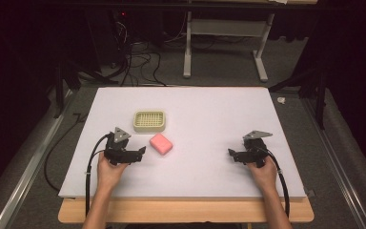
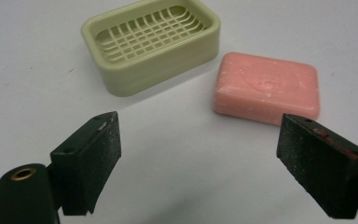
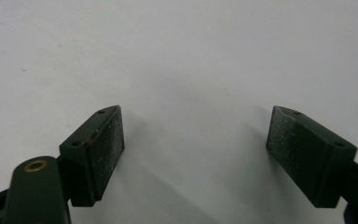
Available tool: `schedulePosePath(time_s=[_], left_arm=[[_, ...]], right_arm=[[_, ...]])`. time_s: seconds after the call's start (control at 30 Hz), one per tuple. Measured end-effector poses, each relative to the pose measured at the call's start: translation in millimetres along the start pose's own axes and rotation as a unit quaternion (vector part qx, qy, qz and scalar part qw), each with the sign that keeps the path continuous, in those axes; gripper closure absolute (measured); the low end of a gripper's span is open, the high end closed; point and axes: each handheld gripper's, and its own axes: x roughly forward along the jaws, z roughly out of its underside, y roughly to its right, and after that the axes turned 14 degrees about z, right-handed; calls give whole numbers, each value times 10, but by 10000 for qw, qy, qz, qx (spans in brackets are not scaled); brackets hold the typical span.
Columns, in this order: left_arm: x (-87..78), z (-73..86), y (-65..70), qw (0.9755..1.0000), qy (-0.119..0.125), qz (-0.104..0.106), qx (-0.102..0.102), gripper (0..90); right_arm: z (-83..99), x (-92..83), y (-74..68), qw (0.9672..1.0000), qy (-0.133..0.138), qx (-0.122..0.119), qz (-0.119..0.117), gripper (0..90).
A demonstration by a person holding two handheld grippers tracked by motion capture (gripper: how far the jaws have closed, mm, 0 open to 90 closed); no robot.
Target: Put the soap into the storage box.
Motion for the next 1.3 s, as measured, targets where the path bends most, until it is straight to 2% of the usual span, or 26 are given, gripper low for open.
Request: schedulePosePath(time_s=[0.53, 0.7, 0.87, 1.13, 1.3], left_arm=[[175, -174, 159, 9994, -100, 254, 192, 125], [260, -234, 196, 9991, -209, 272, 248, 122], [313, -313, 254, 9987, -193, 335, 346, 128], [482, -391, 305, 9974, -422, 379, 445, 120], [597, -393, 298, 9969, -532, 397, 414, 119]], right_arm=[[0, 0, 0, 10000, 1, -1, -3, 196], [0, 0, 0, 10000, 2, -2, -2, 196], [0, 0, 0, 10000, 1, -1, -2, 196], [0, 0, 1, 10000, 2, -2, -4, 196], [0, 0, 1, 10000, 3, -1, -4, 196]])
